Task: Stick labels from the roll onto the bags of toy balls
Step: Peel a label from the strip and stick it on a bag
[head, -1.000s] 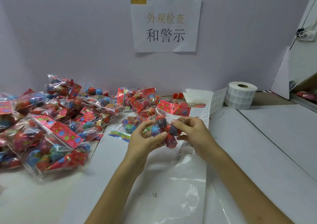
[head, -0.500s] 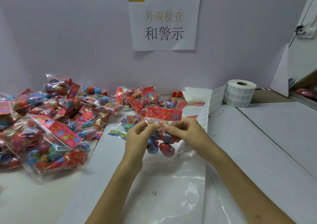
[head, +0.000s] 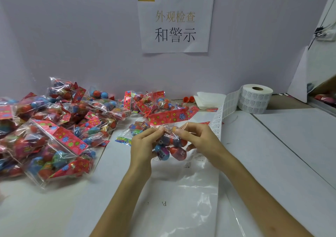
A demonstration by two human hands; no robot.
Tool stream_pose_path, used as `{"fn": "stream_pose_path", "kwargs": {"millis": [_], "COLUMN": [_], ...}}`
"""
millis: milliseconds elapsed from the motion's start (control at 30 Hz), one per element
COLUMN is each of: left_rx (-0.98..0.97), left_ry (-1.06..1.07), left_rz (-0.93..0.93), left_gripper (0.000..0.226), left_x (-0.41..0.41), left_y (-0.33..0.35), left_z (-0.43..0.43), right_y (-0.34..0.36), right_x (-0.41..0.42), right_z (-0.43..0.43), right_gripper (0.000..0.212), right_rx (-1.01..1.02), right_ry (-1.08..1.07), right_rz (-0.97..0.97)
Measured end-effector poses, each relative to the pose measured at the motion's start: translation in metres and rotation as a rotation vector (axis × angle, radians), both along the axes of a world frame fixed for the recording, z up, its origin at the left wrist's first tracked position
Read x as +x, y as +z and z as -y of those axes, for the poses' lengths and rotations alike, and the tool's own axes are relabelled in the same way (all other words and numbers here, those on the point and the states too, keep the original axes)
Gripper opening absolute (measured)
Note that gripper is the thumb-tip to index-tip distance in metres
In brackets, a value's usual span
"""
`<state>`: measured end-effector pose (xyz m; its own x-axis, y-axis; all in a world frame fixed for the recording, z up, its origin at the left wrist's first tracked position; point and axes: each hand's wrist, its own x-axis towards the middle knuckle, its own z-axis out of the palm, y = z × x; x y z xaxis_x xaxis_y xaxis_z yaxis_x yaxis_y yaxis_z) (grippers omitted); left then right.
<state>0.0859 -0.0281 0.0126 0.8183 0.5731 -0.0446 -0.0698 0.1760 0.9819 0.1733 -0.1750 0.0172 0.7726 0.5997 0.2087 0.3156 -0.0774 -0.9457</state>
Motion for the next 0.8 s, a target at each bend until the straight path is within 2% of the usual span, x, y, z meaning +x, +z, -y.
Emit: {"fn": "stream_pose_path", "kwargs": {"millis": [100, 300, 600, 667, 733, 800], "left_rx": [0.008, 0.02, 0.066, 0.06, 0.07, 0.09], "left_ry": [0.019, 0.0, -0.046, 0.018, 0.12, 0.206], "left_rz": [0.013, 0.017, 0.045, 0.047, 0.053, 0.044], "left_gripper": [0.016, 0.032, 0.006, 0.012, 0.033, 0.042], "left_x": [0.001, 0.002, 0.003, 0.004, 0.006, 0.006], "left_y": [-0.001, -0.001, -0.004, -0.007, -0.009, -0.012], "left_z": [0.002, 0.004, -0.004, -0.003, -0.005, -0.008], "right_y": [-0.001, 0.001, -0.003, -0.004, -0.003, -0.001], "right_x": [0.0, 0.0, 0.001, 0.002, 0.005, 0.01], "right_z": [0.0, 0.002, 0.0, 0.0, 0.004, 0.01], "right_gripper": [0.013, 0.013, 0.013, 0.012, 0.012, 0.028], "right_rx": [0.004, -0.032, -0.049, -0.006, 0.025, -0.007], "right_ry": [-0.022, -0.087, -0.189, -0.293, -0.489, -0.683], "right_rz": [0.01, 0.036, 0.095, 0.176, 0.342, 0.453]}}
